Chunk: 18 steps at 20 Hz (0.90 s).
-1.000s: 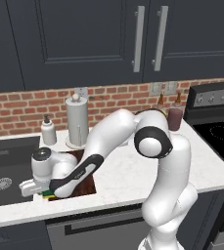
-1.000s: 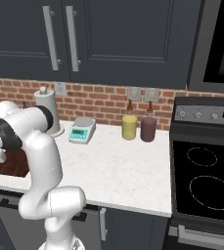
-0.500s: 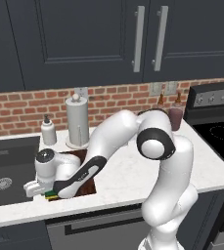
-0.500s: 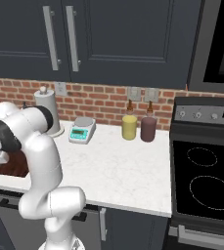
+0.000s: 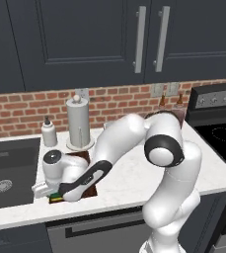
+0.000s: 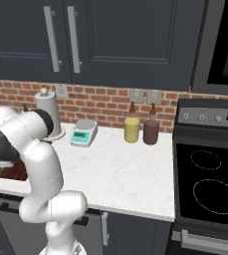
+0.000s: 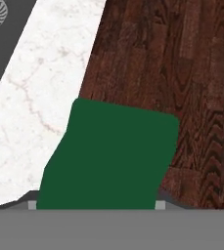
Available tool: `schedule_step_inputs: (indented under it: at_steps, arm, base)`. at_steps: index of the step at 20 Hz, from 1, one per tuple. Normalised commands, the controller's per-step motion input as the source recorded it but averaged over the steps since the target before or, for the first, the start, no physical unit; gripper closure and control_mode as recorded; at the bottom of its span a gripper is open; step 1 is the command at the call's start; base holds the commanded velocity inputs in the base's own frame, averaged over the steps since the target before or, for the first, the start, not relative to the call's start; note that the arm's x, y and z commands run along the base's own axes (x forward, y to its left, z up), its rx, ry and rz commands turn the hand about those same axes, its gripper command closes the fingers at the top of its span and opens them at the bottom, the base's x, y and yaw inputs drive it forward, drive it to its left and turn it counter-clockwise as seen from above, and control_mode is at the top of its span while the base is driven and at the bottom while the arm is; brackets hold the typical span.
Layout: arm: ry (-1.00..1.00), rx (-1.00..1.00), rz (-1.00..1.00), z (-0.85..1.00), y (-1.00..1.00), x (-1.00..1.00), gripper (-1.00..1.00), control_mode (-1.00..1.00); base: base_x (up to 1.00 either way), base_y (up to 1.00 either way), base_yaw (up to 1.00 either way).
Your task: Pick up the sponge from the counter and clean the cutting board by briefly scrubbing or pressing down on the cutting board. Once finished, release the sponge.
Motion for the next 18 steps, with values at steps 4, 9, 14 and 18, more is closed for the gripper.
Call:
schedule_step_inputs:
  at_steps: [4, 9, 14, 18]
  arm:
    - [-0.02, 0.0, 0.0, -0.03, -0.54, -0.08, 1.0, -1.0]
    - [-0.01, 0.0, 0.0, -0.07, -0.58, -0.03, 1.0, -1.0]
    - [0.0, 0.0, 0.0, -0.12, -0.61, 0.0, 1.0, -1.0]
    - [0.0, 0.01, 0.0, -0.14, -0.64, 0.0, 1.0, -1.0]
  base:
    - [0.0, 0.0, 0.0]
    - [0.0, 0.0, 0.0]
    - [0.0, 0.0, 0.0]
    - [0.0, 0.0, 0.0]
